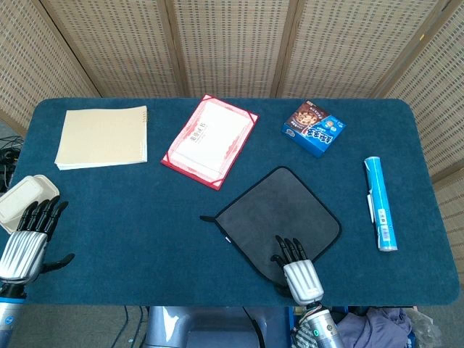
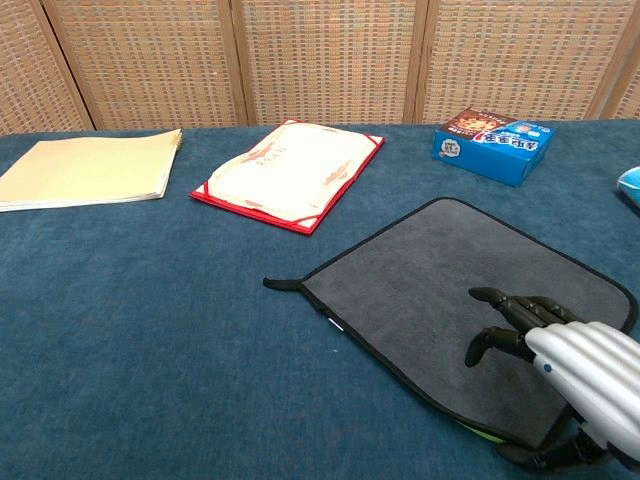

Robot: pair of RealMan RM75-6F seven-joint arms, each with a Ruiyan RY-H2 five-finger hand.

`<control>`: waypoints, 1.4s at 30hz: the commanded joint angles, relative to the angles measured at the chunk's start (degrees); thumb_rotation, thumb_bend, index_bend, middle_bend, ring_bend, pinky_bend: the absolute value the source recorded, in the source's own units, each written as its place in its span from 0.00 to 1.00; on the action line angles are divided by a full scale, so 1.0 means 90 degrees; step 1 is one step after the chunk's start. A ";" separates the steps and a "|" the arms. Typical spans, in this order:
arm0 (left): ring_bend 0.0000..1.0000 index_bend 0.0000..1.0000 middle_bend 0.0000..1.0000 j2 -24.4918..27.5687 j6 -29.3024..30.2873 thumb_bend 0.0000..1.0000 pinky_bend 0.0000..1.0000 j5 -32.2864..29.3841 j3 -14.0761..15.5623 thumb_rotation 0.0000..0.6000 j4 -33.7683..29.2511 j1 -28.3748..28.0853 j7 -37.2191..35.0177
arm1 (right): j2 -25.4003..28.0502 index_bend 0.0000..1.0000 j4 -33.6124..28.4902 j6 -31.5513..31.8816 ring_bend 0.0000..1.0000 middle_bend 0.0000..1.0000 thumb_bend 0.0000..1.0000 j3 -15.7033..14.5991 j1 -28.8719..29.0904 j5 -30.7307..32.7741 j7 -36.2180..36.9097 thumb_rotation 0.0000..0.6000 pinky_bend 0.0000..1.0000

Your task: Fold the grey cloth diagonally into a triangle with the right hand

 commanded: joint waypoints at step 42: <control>0.00 0.00 0.00 0.0023 0.0042 0.12 0.00 0.0076 0.0024 1.00 0.0017 0.0010 -0.0080 | 0.0089 0.58 -0.0164 0.0017 0.00 0.12 0.45 0.0024 0.0089 0.0196 -0.0152 1.00 0.00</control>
